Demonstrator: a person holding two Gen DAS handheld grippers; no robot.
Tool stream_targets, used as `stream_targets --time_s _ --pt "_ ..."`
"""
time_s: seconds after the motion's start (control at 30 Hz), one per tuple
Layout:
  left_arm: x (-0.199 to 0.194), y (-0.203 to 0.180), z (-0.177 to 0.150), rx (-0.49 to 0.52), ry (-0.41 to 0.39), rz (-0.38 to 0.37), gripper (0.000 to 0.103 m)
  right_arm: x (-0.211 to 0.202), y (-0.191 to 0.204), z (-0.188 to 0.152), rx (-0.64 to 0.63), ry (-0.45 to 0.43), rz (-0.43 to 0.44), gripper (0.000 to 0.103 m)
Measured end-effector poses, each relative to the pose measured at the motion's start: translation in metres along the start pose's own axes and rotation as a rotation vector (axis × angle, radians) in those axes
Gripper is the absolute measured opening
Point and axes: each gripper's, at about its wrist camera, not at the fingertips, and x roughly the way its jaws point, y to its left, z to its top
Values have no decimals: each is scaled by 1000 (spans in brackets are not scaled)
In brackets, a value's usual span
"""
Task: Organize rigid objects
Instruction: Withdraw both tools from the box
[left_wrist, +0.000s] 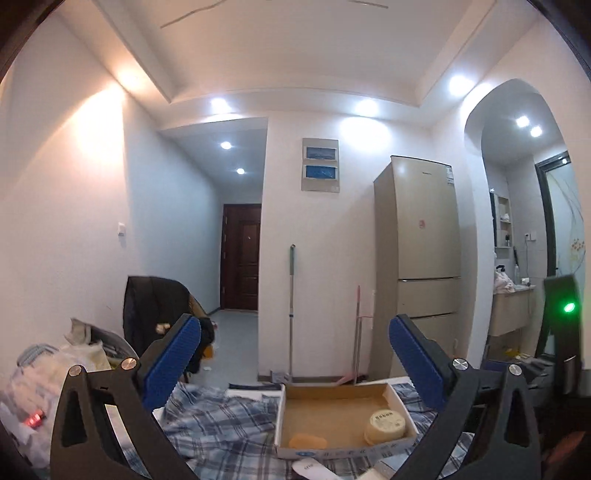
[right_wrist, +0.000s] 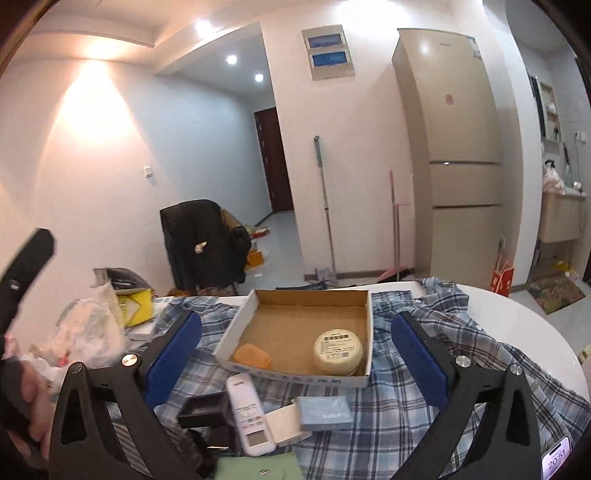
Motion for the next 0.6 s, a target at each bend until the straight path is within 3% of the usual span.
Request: stream_targets --time_s 0.2,0.27,0.37,0.5,0.6 --pt "13 -1 -24 2 35 0 103 36 -21 -28 65 104 41 102" --pt "15 -2 -33 16 38 32 103 44 -24 -35 55 135 23 102" --pt "16 -2 -50 41 19 141 103 50 -27 -39 44 156 30 102" --pt "25 4 -78 69 36 92 103 60 -28 -48 20 191 49 102" --pt "38 3 -93 96 79 136 103 70 -27 -55 6 232 68 102"
